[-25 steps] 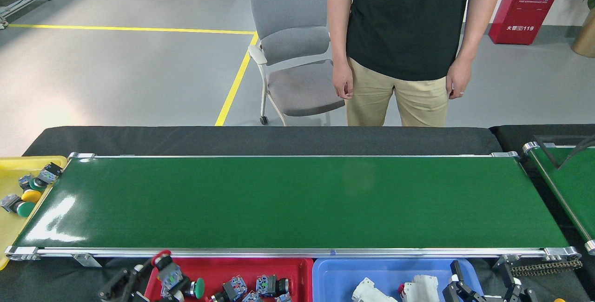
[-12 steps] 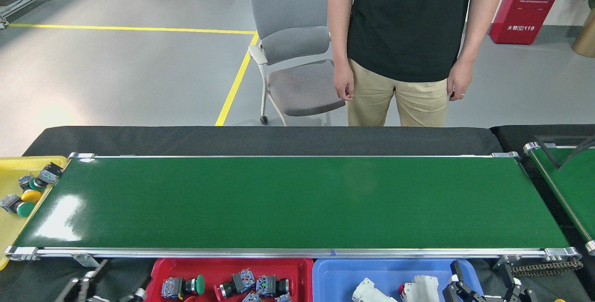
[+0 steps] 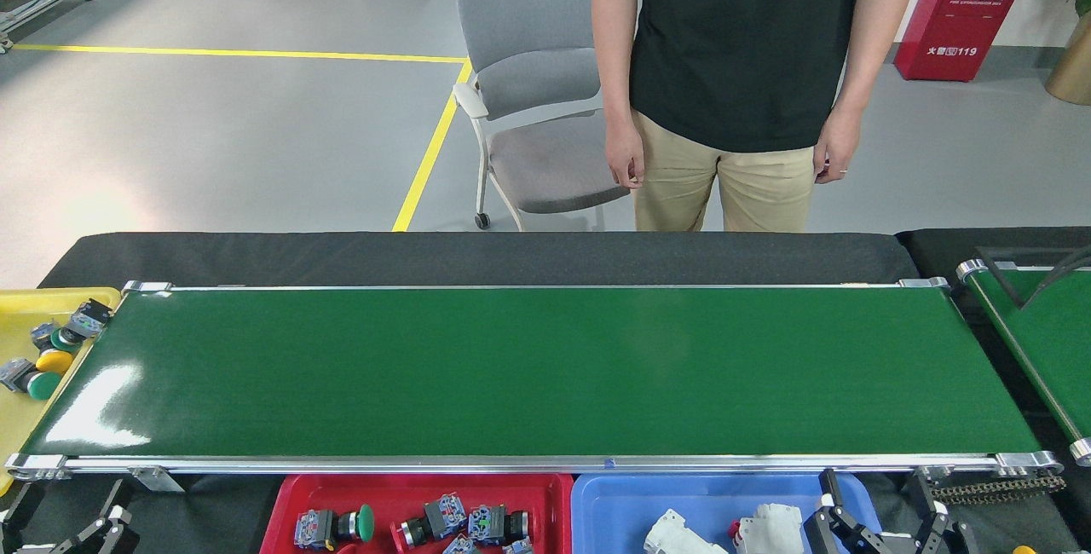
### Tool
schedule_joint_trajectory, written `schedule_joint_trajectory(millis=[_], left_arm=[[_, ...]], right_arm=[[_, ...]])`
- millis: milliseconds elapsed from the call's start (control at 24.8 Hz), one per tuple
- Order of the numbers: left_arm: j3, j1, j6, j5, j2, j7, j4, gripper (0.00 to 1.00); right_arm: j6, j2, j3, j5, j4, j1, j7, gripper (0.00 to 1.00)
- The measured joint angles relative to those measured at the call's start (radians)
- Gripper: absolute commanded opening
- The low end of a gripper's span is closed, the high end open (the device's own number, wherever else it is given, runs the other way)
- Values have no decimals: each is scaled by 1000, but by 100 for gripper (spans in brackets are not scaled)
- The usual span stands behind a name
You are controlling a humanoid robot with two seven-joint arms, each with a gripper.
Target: Pick switch part from conveyor to tray
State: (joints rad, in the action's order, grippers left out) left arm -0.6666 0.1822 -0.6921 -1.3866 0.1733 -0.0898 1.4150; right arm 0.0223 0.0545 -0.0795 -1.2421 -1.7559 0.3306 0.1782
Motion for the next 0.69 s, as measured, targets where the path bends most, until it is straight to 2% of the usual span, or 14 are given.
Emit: schedule_joint_trajectory(millis=[242, 685], left_arm=[[17, 4, -32, 0, 1, -3, 0, 100], [17, 4, -39, 0, 1, -4, -2, 100]], right_arm=[[3, -30, 0, 0, 0, 0, -5, 100], [17, -31, 0, 0, 0, 6, -9, 100]])
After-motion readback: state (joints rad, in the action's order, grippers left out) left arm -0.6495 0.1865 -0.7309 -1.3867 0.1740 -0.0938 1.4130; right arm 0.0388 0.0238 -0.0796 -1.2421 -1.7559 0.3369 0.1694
